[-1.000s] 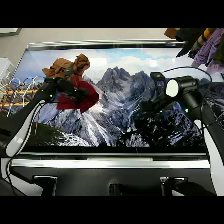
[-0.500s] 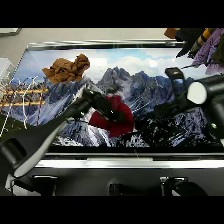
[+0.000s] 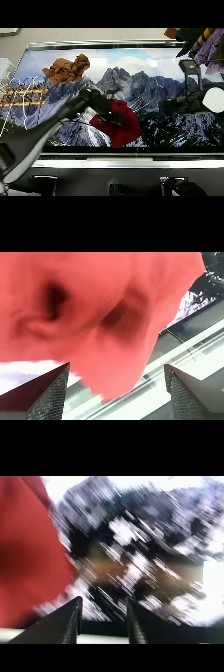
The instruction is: Fold the clothes and pants, and hang the long-sleeved shirts on hangers.
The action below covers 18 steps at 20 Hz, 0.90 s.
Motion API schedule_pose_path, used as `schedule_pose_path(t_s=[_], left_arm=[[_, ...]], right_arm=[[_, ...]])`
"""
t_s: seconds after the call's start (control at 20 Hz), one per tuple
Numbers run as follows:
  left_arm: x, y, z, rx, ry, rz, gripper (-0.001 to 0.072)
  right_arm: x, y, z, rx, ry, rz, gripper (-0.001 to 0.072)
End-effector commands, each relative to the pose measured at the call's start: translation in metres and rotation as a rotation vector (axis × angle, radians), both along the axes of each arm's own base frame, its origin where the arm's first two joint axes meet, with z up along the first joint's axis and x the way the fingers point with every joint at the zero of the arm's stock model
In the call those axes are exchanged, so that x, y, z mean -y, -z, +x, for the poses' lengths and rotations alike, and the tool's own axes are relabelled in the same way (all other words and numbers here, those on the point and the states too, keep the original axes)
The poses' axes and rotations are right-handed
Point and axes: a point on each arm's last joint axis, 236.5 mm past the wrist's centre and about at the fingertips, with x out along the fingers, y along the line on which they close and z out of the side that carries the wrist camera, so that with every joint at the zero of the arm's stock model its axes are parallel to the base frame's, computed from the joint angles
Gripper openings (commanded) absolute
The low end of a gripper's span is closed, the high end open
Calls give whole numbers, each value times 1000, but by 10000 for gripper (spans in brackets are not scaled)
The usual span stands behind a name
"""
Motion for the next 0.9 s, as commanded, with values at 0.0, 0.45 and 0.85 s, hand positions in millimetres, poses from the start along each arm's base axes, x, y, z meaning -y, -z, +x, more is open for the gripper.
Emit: schedule_pose_path(t_s=[0.0,0.45,0.85], left_arm=[[-69,-56,14,114,-63,65,673],[-153,-90,26,171,-214,136,673],[-163,-68,22,130,-213,188,674]], right_arm=[[-15,-33,44,149,189,239,324],[29,101,59,-331,28,641,323],[-73,221,24,-536,-123,689,385]])
